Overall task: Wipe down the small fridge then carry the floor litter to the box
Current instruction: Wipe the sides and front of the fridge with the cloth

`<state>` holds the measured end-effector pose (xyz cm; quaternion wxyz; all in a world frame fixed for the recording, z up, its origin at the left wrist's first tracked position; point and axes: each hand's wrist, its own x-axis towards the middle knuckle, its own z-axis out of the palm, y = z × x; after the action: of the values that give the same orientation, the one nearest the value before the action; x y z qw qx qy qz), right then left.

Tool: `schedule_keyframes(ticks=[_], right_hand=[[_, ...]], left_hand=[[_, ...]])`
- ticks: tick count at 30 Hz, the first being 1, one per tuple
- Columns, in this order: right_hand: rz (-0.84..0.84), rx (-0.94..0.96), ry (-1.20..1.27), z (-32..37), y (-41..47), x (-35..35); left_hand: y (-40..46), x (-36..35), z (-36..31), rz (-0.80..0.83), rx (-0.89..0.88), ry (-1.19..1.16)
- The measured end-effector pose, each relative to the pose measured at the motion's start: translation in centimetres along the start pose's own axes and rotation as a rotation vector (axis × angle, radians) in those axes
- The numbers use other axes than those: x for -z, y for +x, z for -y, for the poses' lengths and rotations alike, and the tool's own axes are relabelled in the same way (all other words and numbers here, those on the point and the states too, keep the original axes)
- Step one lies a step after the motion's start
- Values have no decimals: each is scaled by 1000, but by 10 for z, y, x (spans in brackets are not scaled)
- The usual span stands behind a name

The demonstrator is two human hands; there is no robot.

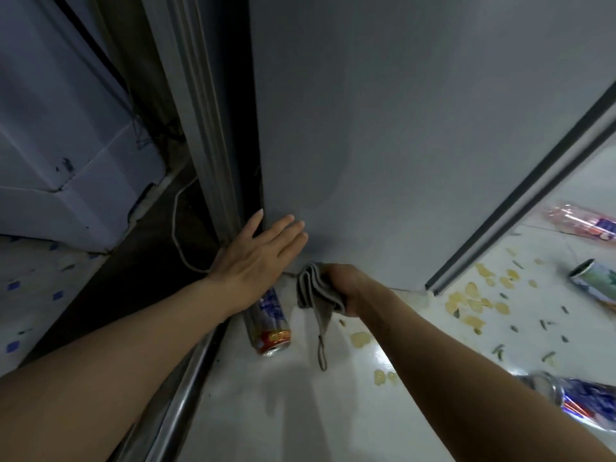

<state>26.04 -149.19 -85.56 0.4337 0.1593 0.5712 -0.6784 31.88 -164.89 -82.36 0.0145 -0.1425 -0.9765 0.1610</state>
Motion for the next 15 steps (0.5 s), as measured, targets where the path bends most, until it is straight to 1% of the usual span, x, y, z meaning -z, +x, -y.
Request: schedule_keyframes(ticks=[2,4,7,10,15], right_hand=[[-96,31,-181,6,-17,25],[-251,74,-371,11,-35,54],[-393,83,-475,22,-67,94],[-436,7,-550,33,-103,122],[-492,-22,-569,49,-179,154]], left_hand=[[7,11,-18,1,-20,-91],[16,24,-38,-6,-43,-179],[31,49,-68,-19,-83,-280],[43,79,-94,-27,-115,-336],[48,142,-125,10,-185,-389]])
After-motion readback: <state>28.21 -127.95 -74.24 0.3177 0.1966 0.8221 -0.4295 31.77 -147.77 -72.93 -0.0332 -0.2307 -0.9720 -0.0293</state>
